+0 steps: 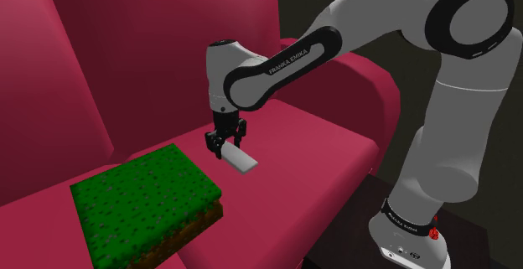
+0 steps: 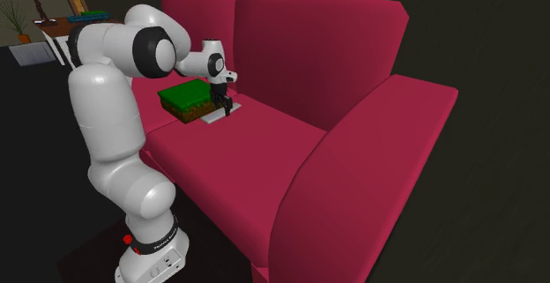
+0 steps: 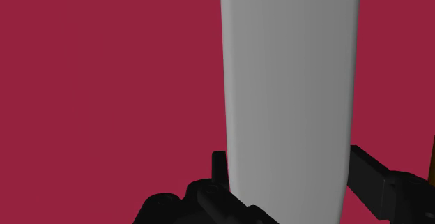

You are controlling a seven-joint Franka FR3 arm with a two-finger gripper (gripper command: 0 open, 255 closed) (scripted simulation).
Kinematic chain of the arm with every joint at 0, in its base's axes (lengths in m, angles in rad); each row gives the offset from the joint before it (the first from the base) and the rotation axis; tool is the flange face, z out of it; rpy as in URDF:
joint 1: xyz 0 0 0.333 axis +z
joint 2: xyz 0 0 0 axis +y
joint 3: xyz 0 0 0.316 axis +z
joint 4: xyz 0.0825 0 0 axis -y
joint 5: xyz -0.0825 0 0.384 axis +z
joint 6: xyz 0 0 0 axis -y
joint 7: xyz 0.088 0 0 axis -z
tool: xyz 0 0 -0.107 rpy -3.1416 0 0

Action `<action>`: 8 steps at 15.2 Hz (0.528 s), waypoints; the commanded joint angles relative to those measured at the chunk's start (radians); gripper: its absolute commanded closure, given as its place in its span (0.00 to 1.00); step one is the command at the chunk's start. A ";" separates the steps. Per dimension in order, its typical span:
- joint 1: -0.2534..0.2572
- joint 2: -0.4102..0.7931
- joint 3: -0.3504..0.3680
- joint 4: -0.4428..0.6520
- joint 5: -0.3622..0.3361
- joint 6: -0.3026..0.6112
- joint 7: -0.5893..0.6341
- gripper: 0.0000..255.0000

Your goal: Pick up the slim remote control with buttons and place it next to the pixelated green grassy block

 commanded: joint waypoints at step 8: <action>0.002 0.044 -0.005 -0.040 -0.020 0.082 0.012 1.00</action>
